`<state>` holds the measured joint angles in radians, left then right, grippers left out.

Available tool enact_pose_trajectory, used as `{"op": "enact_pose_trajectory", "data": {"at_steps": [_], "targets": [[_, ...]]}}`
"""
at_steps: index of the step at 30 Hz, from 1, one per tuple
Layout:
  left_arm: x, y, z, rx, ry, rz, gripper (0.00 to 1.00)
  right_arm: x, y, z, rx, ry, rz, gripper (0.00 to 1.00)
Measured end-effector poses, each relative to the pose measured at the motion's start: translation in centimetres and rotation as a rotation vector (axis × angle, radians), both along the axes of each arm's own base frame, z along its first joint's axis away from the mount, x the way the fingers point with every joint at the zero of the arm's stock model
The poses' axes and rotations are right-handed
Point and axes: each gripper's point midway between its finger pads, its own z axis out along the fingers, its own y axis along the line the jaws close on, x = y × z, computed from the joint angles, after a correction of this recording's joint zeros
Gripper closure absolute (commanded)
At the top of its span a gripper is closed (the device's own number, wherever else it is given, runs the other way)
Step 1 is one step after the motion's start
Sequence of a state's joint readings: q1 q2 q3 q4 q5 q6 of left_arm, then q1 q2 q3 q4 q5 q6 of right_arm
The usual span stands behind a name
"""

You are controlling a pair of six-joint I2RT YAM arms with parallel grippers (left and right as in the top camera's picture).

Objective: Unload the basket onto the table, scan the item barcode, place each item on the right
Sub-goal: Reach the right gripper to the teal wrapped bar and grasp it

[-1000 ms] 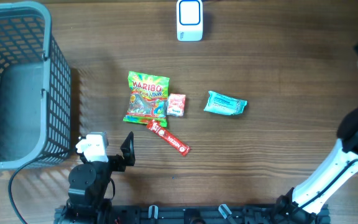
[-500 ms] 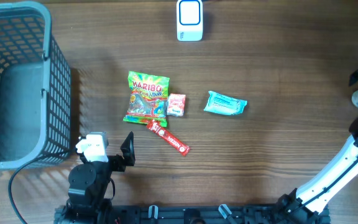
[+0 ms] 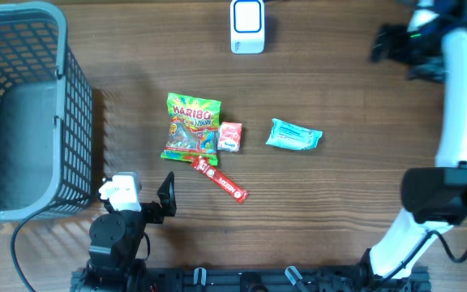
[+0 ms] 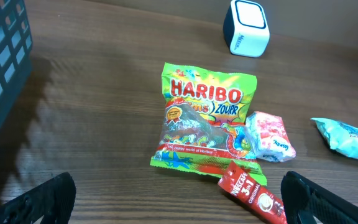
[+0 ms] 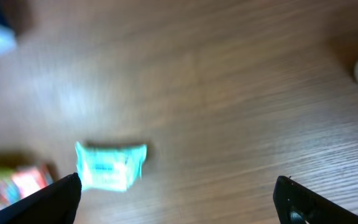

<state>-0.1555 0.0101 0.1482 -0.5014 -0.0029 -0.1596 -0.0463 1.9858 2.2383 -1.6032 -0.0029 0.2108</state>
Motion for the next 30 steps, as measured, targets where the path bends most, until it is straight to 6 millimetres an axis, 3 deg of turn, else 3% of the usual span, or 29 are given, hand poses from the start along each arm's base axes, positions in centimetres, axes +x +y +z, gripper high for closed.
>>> {"op": "enact_pose_trajectory", "data": {"at_steps": [5, 9, 14, 17, 21, 23, 25, 28, 29, 30], "targets": [[0.0, 0.0, 0.0, 0.0, 0.0, 0.0, 0.0, -2.7, 9.4, -3.8, -0.142, 0.135, 0.315, 0.0], [0.0, 0.0, 0.0, 0.0, 0.0, 0.0, 0.0, -6.7, 13.8, -8.4, -0.265, 0.267, 0.489, 0.0], [0.0, 0.0, 0.0, 0.0, 0.0, 0.0, 0.0, -9.3, 16.0, -14.8, -0.434, 0.29, 0.614, 0.0], [0.0, 0.0, 0.0, 0.0, 0.0, 0.0, 0.0, -8.5, 17.8, -17.6, -0.491, 0.18, 0.673, 0.0], [0.0, 0.0, 0.0, 0.0, 0.002, 0.0, 0.0, -7.9, 16.5, -21.6, -0.561, 0.112, 0.702, 0.01], [0.0, 0.0, 0.0, 0.0, 0.002, 0.0, 0.0, -7.3, 15.7, -21.5, -0.633, 0.077, 0.707, 0.16], [0.0, 0.0, -0.1, 0.001, 0.003, 0.0, 0.0, -6.6, 15.4, -21.4, -0.666, 0.049, 0.713, 0.43], [0.0, 0.0, -0.1, 0.0, 0.003, 0.0, 0.0, -6.4, 15.2, -21.3, -0.683, 0.044, 0.72, 0.73], [0.0, 0.0, -0.1, 0.001, 0.003, 0.0, 0.0, -6.3, 15.2, -21.3, -0.685, 0.041, 0.716, 0.9], [0.0, 0.0, -0.1, 0.001, 0.003, 0.0, 0.0, -6.3, 15.1, -21.3, -0.689, 0.038, 0.716, 0.96]]}}
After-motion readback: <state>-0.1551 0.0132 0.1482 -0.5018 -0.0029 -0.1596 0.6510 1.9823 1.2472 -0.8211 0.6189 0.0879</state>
